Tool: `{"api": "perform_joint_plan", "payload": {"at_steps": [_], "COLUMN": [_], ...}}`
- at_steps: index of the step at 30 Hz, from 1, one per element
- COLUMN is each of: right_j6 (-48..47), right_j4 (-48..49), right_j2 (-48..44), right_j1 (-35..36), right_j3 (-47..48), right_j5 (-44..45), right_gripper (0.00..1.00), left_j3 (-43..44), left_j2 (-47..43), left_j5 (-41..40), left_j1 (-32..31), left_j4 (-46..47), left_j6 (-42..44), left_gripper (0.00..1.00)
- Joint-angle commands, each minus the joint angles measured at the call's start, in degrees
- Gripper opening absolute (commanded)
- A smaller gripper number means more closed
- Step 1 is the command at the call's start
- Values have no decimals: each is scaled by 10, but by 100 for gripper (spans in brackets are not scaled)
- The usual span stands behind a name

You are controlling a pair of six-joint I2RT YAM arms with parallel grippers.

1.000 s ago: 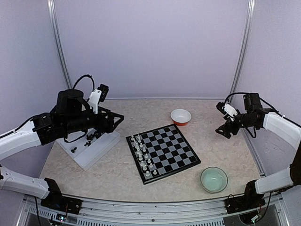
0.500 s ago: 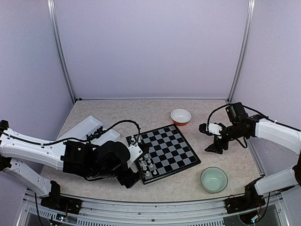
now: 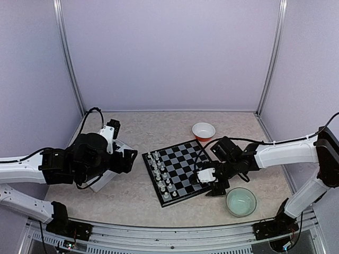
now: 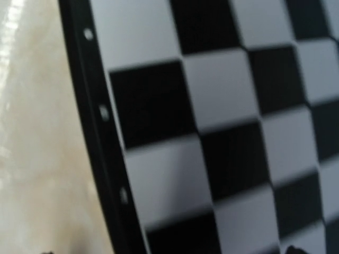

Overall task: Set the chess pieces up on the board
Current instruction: Adjust the chessboard at the center of the board.

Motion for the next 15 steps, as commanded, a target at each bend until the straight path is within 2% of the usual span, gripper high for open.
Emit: {"api": "perform_joint_plan", "payload": {"at_steps": [1, 6, 10, 13, 15], "right_j6": [23, 44, 64, 71, 69], "right_j4": [63, 83, 59, 1, -32], "right_j2": [40, 73, 54, 28, 13], "right_j1": [42, 72, 57, -8, -75], "right_j3": [21, 25, 38, 65, 79], "right_j5": [29, 32, 18, -58, -111], "right_gripper": [97, 98, 98, 98, 98], "left_j3": [-22, -29, -45, -64, -77], "left_j2": [-42, -58, -52, -39, -22], "left_j5": [-39, 13, 84, 127, 153], "left_j1": [25, 101, 156, 175, 183], "left_j4": [2, -49, -45, -23, -1], "left_j6": [-64, -114, -132, -135, -137], "left_gripper": [88, 86, 77, 67, 59]}}
